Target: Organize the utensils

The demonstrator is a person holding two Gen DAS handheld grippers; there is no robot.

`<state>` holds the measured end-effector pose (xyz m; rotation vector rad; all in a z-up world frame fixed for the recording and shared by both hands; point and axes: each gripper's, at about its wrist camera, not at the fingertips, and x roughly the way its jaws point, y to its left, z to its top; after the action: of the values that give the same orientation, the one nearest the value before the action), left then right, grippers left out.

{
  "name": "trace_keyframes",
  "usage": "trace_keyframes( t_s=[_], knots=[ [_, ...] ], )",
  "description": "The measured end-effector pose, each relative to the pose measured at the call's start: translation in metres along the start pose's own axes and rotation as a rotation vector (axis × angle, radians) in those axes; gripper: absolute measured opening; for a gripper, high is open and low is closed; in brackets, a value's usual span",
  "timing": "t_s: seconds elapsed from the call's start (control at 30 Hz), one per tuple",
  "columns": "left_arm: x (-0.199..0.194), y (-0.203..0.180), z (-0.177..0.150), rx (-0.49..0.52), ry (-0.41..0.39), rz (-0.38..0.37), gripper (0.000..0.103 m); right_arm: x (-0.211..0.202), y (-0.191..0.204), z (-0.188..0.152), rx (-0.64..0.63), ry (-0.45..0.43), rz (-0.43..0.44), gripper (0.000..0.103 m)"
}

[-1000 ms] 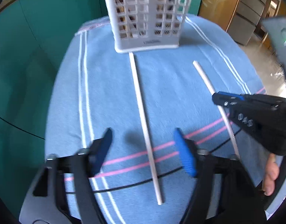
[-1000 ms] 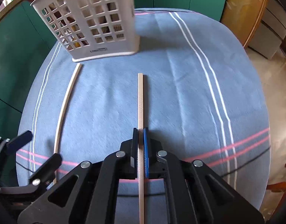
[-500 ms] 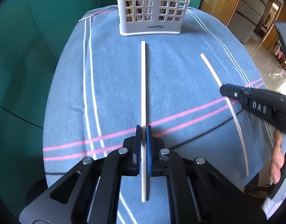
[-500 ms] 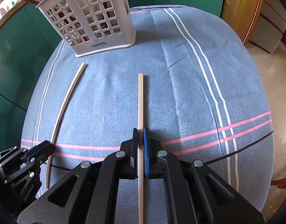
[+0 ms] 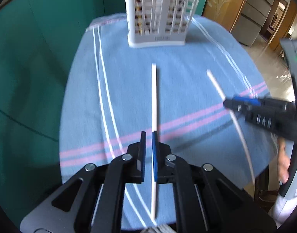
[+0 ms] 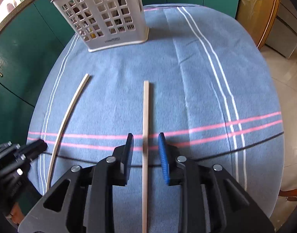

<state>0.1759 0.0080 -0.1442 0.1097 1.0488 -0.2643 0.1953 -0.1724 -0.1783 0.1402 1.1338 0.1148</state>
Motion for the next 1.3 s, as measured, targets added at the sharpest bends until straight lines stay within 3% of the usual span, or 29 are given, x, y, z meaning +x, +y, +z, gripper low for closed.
trace_keyframes(
  t_s=[0.17,0.43,0.53,0.77,1.0,1.1,1.17,1.2,1.27,1.3],
  knots=[
    [0.020,-0.001,0.039,0.020,0.001,0.046,0.029,0.005,0.001,0.014,-0.001,0.008,-0.029,0.026],
    [0.065,-0.006,0.075,0.039,0.061,0.065,0.034,0.019,-0.003,0.034,-0.018,0.023,-0.072,0.026],
    [0.073,-0.008,0.079,0.045,0.076,0.070,0.035,0.022,-0.001,0.039,-0.039,0.022,-0.091,0.031],
    [0.077,-0.005,0.083,0.046,0.068,0.075,0.044,0.026,0.006,0.043,-0.073,0.003,-0.129,0.036],
    [0.080,-0.006,0.086,0.058,0.070,0.090,0.045,0.032,0.008,0.052,-0.093,-0.008,-0.133,0.036],
    [0.079,-0.008,0.085,0.053,0.070,0.079,0.040,0.033,0.008,0.054,-0.108,-0.008,-0.124,0.033],
    [0.078,-0.011,0.083,0.058,0.064,0.065,0.028,0.033,0.011,0.055,-0.119,-0.008,-0.102,0.011],
    [0.077,-0.015,0.082,0.066,0.061,0.061,0.025,0.032,0.013,0.054,-0.121,-0.006,-0.099,0.008],
    [0.076,-0.019,0.081,0.070,0.063,0.050,0.007,0.031,0.016,0.051,-0.120,-0.007,-0.100,0.008],
    [0.076,-0.021,0.080,0.068,0.066,0.050,0.007,0.029,0.017,0.049,-0.118,-0.006,-0.095,0.007]
  ],
)
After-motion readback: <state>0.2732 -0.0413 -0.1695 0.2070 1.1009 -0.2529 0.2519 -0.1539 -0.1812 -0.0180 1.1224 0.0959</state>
